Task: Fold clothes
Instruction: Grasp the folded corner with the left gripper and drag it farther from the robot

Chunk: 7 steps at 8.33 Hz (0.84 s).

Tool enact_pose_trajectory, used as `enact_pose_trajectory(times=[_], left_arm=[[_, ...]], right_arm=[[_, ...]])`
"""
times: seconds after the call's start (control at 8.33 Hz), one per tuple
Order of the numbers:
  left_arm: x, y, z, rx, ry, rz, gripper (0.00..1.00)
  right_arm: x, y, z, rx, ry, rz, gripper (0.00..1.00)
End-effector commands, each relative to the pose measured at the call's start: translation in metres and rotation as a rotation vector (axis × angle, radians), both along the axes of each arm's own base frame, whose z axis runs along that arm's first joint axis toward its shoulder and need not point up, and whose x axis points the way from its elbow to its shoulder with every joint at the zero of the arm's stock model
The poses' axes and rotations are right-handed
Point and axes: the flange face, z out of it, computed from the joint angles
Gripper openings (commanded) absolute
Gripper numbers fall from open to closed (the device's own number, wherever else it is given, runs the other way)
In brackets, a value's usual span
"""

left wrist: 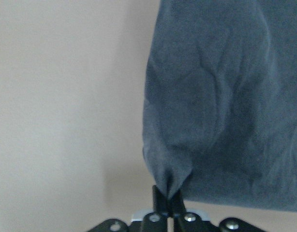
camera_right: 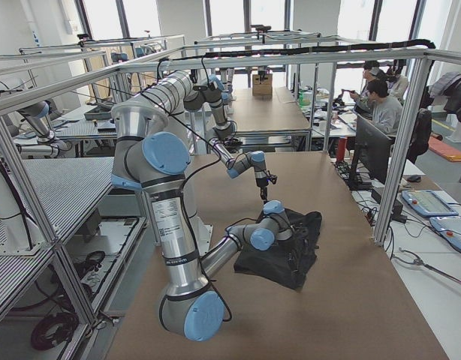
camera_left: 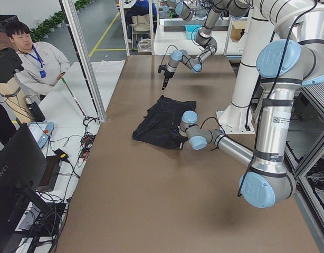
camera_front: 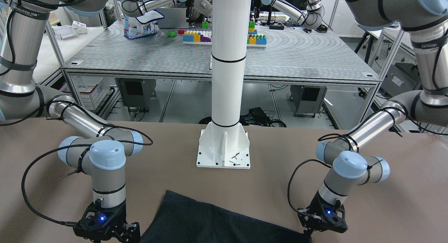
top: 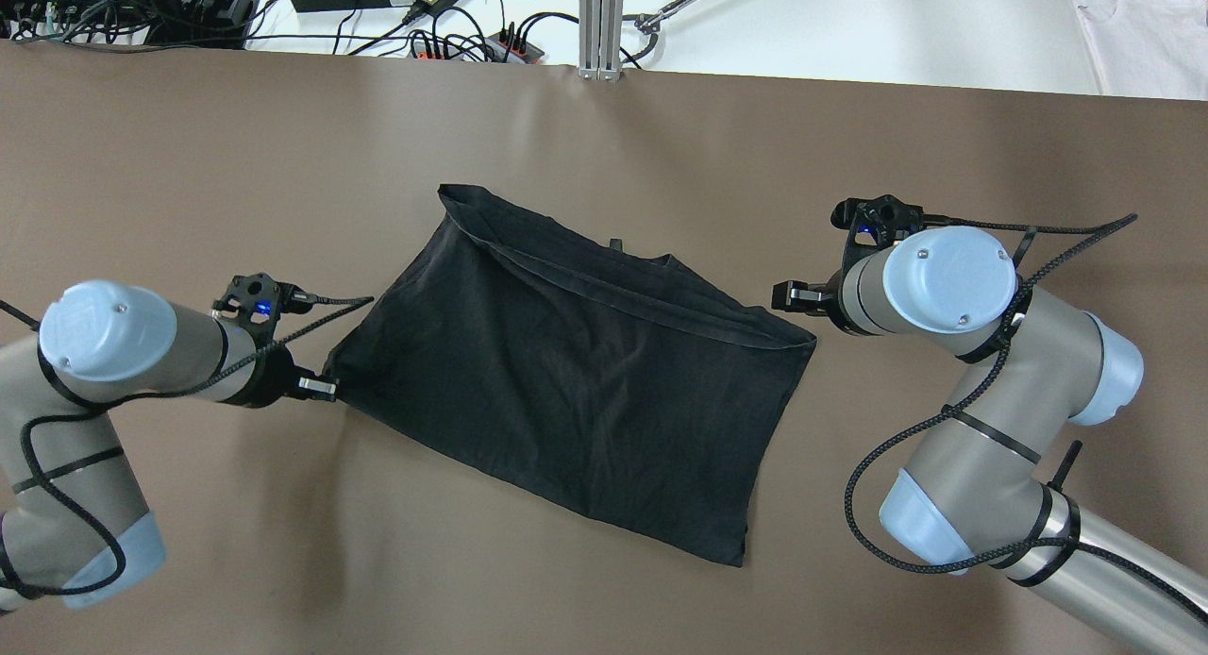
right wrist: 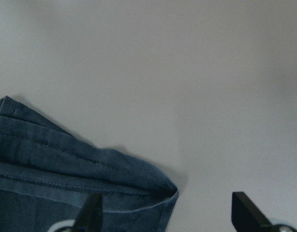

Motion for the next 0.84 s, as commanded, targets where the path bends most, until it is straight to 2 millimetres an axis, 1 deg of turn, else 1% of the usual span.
enact_pose_trajectory(times=[0.0,0.12,0.24,0.36,0.48,0.6,0.72], left_arm=[[-0.038,-0.097,-0.015,0.055,-0.121,-0.067,0.00],[-0.032,-0.147,-0.030,0.048,-0.135,-0.107,0.00],[-0.016,-0.203,-0.057,0.056,-0.144,-0.129,0.00],[0.008,-0.252,-0.076,0.058,-0.177,-0.120,0.00],[0.025,-0.294,-0.094,0.065,-0.216,-0.158,0.00],[0.043,-0.326,-0.101,0.090,-0.243,-0.193,0.00],[0.060,-0.347,-0.110,0.111,-0.228,-0.194,0.00]], right_arm=[[-0.005,0.003,0.000,-0.012,-0.008,0.005,0.94],[-0.005,0.004,0.000,-0.012,-0.008,0.003,0.94],[-0.005,0.004,-0.001,-0.011,-0.009,0.003,0.94],[-0.010,0.008,-0.001,-0.011,-0.011,-0.006,0.94],[-0.011,0.009,-0.003,-0.018,-0.018,0.001,0.94],[-0.011,0.009,-0.003,-0.019,-0.019,0.002,0.94],[-0.011,0.009,-0.003,-0.019,-0.021,0.003,0.94]])
